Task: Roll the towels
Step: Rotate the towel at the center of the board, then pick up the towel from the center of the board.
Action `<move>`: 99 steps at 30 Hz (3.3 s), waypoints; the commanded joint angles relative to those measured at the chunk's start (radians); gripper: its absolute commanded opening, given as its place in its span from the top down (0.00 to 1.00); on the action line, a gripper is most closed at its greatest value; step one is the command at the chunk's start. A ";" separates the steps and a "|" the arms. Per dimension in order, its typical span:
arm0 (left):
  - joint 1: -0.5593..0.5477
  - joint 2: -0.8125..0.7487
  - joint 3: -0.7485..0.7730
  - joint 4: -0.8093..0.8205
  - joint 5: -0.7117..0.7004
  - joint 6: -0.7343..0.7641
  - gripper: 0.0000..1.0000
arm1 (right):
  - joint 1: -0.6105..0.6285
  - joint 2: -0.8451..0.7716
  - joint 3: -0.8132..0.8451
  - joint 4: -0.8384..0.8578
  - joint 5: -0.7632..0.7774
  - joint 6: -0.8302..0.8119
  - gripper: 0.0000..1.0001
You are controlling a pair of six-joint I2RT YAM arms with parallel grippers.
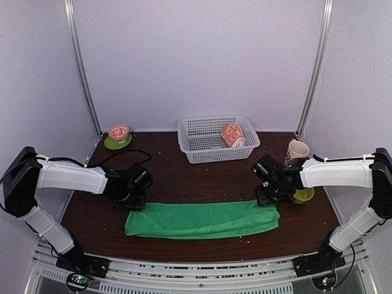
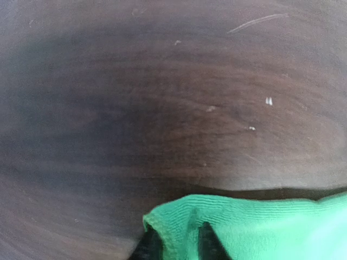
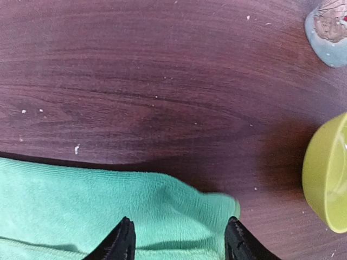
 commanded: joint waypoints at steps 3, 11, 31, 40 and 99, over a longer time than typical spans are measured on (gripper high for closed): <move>0.008 -0.196 0.001 -0.046 0.019 0.044 0.42 | -0.004 -0.180 0.033 -0.110 0.013 -0.020 0.40; -0.021 -0.385 -0.075 -0.201 0.040 -0.043 0.30 | -0.004 -0.394 -0.166 -0.114 -0.045 0.079 0.47; -0.038 -0.661 -0.281 -0.306 0.132 -0.231 0.33 | -0.058 -0.366 -0.330 0.117 -0.138 0.123 0.62; -0.039 -0.662 -0.341 -0.229 0.230 -0.264 0.32 | -0.059 -0.318 -0.360 0.165 -0.167 0.130 0.72; 0.039 -0.532 -0.087 -0.133 0.222 -0.116 1.00 | -0.117 -0.458 -0.171 0.059 -0.058 0.079 1.00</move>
